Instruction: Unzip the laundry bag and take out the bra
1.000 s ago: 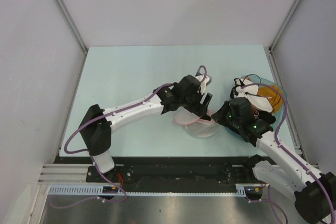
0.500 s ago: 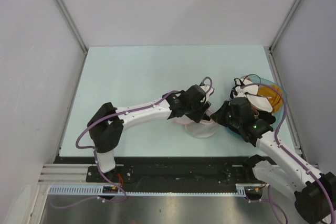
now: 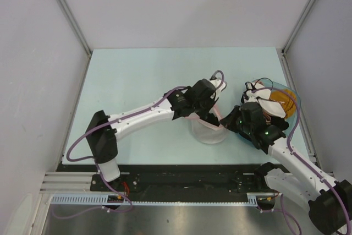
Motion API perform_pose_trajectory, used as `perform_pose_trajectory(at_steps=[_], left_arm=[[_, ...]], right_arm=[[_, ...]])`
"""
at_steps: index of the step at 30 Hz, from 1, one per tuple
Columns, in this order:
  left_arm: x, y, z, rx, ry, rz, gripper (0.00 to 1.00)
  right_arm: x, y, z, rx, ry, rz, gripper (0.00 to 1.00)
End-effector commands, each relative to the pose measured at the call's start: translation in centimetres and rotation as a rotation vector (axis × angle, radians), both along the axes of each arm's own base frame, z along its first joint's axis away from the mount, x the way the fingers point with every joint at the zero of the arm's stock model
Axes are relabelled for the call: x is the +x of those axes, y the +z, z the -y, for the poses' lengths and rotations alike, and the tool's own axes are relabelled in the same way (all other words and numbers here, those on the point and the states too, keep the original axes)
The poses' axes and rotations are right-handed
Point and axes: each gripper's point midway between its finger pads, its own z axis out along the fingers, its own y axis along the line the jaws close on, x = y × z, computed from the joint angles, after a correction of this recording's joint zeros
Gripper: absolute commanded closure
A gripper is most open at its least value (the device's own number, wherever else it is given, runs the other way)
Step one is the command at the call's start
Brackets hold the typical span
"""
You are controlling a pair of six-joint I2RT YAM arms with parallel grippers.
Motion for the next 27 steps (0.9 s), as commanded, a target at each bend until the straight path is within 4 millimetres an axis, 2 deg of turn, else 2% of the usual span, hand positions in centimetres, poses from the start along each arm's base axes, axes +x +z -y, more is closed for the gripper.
perform_pose_trajectory(at_steps=[1,8,13,18,19,20,21,22,23,26,27], left_arm=[[-0.4,7.2,-0.5,-0.103,-0.043,0.069,0.99],[1.0,8.1,-2.4,-0.12,0.005,0.065,1.0],[1.1,8.4,-2.8,-0.116,-0.009,0.06,1.0],[0.8,8.3,-2.7,-0.108,-0.016,0.04,1.0],[0.8,8.3,-2.8,-0.104,-0.015,0.038,0.99],[0.8,8.1,-2.9,-0.095,-0.011,0.03,0.99],[0.9,8.2,-2.9,-0.094,-0.003,0.031,1.0],[0.9,8.2,-3.0,-0.092,0.005,0.031,0.99],[0.9,8.1,-3.2,-0.085,0.015,0.026,1.0],[1.0,8.4,-3.6,-0.088,0.051,0.02,1.0],[1.0,8.4,-3.7,-0.089,0.063,0.016,1.0]], right_arm=[[0.2,0.0,-0.4,0.018,0.003,0.013,1.0],[-1.3,-0.2,0.0,0.047,-0.001,0.016,1.0],[-2.5,1.6,-0.1,0.117,0.02,0.079,1.0],[-2.6,2.9,-0.1,0.129,0.027,0.117,1.0],[-2.6,3.1,0.0,0.127,0.024,0.114,0.96],[-2.4,3.8,-0.2,0.129,0.026,0.117,0.85],[-2.4,4.1,-0.1,0.124,0.023,0.113,0.58],[-2.2,4.6,-0.1,0.123,0.018,0.12,0.49],[-1.9,6.3,-0.2,0.127,0.011,0.157,0.41],[-1.4,8.8,0.3,0.1,-0.04,0.216,0.38],[-1.5,10.5,-0.2,0.112,-0.026,0.252,0.39]])
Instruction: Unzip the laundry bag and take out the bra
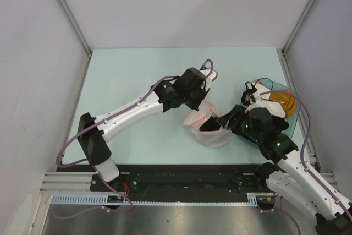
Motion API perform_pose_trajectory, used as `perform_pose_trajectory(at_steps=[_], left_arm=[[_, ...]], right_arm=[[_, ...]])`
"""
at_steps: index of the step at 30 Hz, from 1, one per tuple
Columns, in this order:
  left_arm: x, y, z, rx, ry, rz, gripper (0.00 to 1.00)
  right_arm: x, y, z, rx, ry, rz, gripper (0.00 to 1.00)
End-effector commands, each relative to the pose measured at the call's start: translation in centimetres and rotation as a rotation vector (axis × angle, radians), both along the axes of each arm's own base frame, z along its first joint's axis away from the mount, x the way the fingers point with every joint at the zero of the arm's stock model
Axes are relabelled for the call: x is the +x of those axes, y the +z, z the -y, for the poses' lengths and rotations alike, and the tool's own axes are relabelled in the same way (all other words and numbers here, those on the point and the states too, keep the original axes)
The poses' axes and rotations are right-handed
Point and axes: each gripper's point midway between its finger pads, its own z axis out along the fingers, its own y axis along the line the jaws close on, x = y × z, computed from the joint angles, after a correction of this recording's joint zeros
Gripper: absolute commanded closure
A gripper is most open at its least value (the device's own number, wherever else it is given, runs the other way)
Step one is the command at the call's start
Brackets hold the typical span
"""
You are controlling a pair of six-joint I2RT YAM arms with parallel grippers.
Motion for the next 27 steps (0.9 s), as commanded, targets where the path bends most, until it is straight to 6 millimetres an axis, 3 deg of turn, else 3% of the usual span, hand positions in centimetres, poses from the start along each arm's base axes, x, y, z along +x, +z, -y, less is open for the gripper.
perform_pose_trajectory(at_steps=[1,5,9,13,16,18,27], left_arm=[[0.2,3.2,-0.7,-0.046,0.051,0.023,0.99],[0.1,3.5,-1.1,-0.044,0.078,0.017,1.0],[0.1,4.2,-1.6,-0.046,0.107,0.018,1.0],[0.0,4.7,-2.0,-0.051,0.115,0.018,1.0],[-0.3,4.9,-2.2,-0.049,0.105,0.015,1.0],[-0.1,4.9,-2.6,-0.04,0.111,0.015,1.0],[-1.5,5.0,-3.8,-0.076,0.025,-0.066,1.0]], right_arm=[[1.1,7.1,-0.3,0.029,-0.049,0.163,0.41],[1.3,9.4,-2.7,0.04,-0.02,0.208,0.57],[1.1,8.9,-6.3,0.038,0.049,0.21,0.64],[1.7,4.1,-8.8,-0.047,0.088,0.09,0.65],[2.3,0.1,-8.1,-0.168,0.044,0.006,0.61],[2.5,-1.5,-6.4,-0.234,-0.025,-0.039,0.56],[3.6,-4.5,-3.4,-0.373,-0.104,-0.103,0.4]])
